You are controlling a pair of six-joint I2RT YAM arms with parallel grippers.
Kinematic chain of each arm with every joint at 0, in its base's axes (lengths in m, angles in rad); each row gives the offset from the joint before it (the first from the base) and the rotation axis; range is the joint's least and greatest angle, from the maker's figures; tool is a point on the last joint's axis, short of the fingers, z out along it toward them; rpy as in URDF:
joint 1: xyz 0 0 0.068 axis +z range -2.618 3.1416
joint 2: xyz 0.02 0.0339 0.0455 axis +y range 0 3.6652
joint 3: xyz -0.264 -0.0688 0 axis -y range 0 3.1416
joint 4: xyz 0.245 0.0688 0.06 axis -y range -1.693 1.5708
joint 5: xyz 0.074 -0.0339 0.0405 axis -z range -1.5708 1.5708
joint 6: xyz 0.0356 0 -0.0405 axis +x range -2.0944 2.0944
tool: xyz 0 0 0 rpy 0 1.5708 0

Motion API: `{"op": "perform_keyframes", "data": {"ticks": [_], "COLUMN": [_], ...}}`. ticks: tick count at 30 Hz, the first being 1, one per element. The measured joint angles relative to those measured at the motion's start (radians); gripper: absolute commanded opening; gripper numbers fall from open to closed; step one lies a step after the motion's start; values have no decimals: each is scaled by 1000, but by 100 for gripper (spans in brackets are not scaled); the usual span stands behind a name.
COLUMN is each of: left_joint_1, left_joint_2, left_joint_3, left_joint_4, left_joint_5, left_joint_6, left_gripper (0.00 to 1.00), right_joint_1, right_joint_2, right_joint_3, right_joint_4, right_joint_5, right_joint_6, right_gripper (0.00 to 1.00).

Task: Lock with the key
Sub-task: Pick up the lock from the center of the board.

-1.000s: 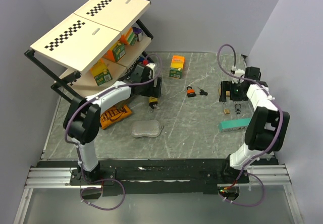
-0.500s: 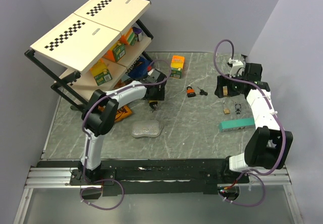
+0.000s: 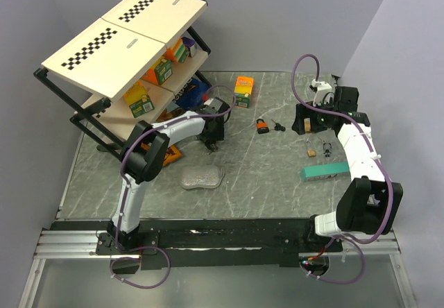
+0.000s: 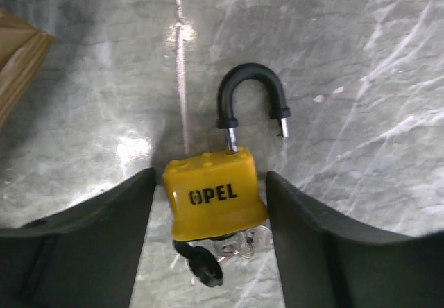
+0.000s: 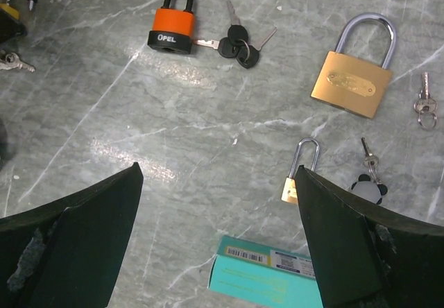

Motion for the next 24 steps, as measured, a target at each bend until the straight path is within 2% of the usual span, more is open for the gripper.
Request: {"op": "perform_keyframes", "data": {"ticks": [2,3,5,6,9,13,15,20,24], "left_joint_1": [0,0,0,0,0,1,1,3,36], "left_joint_2": [2,3,4,3,3,-18,-57,-259,-414], "left_joint_3": [6,10,14,17,23,27,20,-69,-125], "left_joint_4": [0,-5,-12,-20,-35,-43,-25,111,273], "left_joint_5": [5,3,5,6,17,79,129,254,423], "left_joint_6": [-9,-8,-20,-23,-44,-78,-88,-97,-169], "left_gripper": [47,37,28,19,10,2,1,1,1], "right_joint_1": [0,0,0,0,0,6,18,62,68], "right_joint_2": [0,0,0,0,-22,-97,-121,-136,-187], "right_joint_3": [0,0,0,0,-24,-99,-118,-136,-182], "right_joint_4": [0,0,0,2,48,145,184,296,380], "right_joint_5": [-3,-7,-18,-29,-68,-156,-200,-312,-339], "right_joint_6": [0,1,8,15,57,162,214,333,402], "right_gripper": [99,99,99,99,99,99,99,99,99]}}
